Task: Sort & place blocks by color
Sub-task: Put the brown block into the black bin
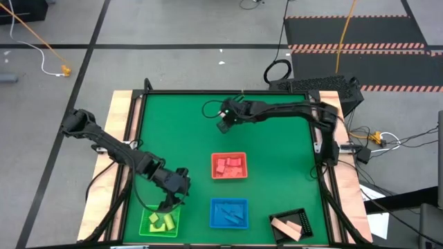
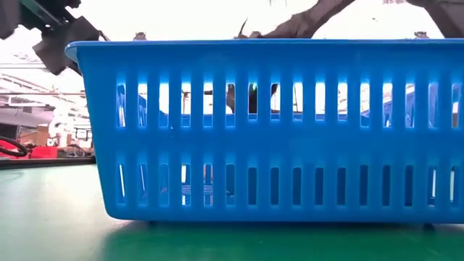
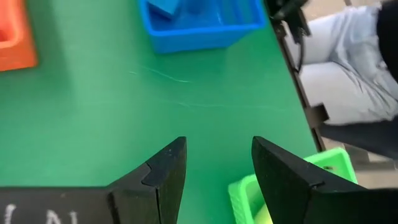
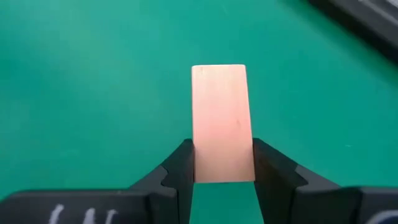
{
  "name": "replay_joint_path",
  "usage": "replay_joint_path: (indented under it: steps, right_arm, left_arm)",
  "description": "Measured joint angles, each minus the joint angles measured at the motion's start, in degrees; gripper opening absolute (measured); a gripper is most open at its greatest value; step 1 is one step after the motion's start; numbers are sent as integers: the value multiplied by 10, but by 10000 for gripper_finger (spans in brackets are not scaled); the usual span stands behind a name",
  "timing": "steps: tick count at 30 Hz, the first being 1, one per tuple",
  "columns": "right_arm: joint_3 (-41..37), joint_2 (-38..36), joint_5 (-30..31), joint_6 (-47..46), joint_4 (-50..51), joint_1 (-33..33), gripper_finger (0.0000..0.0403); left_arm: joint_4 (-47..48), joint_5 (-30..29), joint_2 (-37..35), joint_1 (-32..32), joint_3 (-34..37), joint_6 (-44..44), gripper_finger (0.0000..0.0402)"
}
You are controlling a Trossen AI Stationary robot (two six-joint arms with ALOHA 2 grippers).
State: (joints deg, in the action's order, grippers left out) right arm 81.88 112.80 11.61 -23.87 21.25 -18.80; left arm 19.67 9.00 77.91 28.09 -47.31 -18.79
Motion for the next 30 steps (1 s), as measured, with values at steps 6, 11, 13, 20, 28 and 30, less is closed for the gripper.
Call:
replay_joint_path:
  steps: [6,11,13,20,28,30]
  right_arm:
    - [0,-112,1,11,128,42,110]
    - [-21,-209,1,-26,189,105,110]
    - [-47,-247,1,-55,191,138,110]
    - [-195,-365,1,-183,91,258,110]
    - [-377,-442,-19,-273,-140,377,110]
    - [-404,-451,-32,-273,-199,409,110]
  left_arm:
    - [-1,-16,0,-31,0,-33,184]
    - [0,-17,0,-68,0,-42,184]
    - [1,-17,0,-85,0,-28,184]
    - [2,-17,-3,-143,0,32,184]
    - [24,-18,-25,-210,0,62,184]
    - [34,-18,-34,-225,0,66,184]
